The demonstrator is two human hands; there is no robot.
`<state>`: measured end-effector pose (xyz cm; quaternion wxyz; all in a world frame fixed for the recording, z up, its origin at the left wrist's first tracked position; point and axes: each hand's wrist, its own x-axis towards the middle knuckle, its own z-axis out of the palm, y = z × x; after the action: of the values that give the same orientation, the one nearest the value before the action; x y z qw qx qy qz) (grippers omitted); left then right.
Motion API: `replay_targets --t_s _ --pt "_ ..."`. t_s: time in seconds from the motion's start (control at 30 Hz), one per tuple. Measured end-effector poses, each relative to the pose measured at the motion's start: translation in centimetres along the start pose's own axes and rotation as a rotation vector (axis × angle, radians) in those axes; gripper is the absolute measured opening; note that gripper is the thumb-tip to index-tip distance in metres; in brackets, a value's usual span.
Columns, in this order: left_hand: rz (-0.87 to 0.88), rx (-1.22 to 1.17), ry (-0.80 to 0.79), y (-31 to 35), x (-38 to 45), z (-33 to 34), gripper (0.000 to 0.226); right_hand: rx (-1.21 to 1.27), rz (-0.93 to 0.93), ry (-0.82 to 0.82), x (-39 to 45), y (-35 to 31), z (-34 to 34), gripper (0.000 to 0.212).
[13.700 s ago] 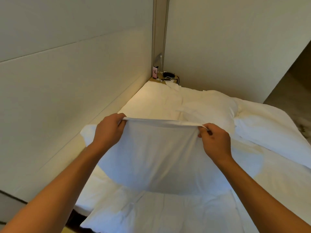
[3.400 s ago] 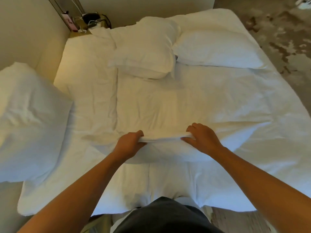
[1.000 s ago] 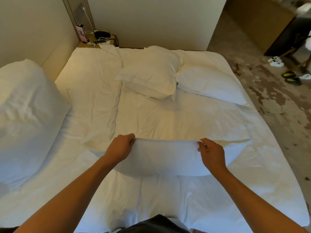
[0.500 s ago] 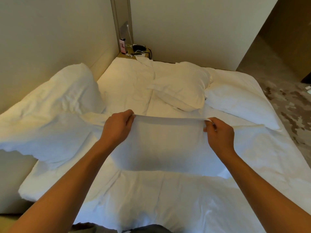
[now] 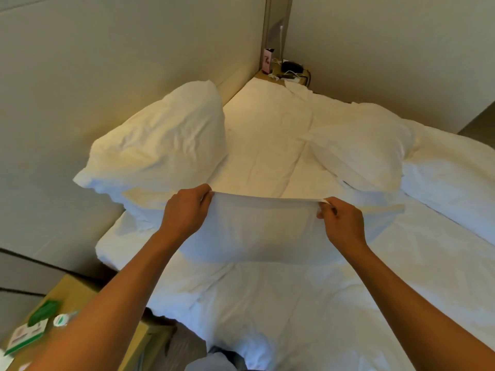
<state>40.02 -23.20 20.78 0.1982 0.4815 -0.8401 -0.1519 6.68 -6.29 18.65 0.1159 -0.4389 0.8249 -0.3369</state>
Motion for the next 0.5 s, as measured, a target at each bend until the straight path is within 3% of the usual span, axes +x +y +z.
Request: replay_targets --t_s 0.13,0.23,0.33,0.5 --pt "-0.108 -0.015 -0.155 -4.4 -0.4 3.3 0.031 -0.103 0.102 -0.16 0.9 0.5 6.1 0.034" --pt "-0.166 -0.07 -0.211 -6.8 -0.6 5.7 0.032 -0.154 0.196 -0.176 0.8 1.0 9.5 0.036" --pt "-0.125 -0.128 -0.223 -8.5 0.2 6.5 0.029 -0.256 0.158 -0.131 0.9 1.0 11.0 0.035" --pt "-0.047 -0.19 -0.329 -10.7 1.5 6.8 0.027 -0.369 0.072 -0.196 2.1 0.3 11.2 0.032"
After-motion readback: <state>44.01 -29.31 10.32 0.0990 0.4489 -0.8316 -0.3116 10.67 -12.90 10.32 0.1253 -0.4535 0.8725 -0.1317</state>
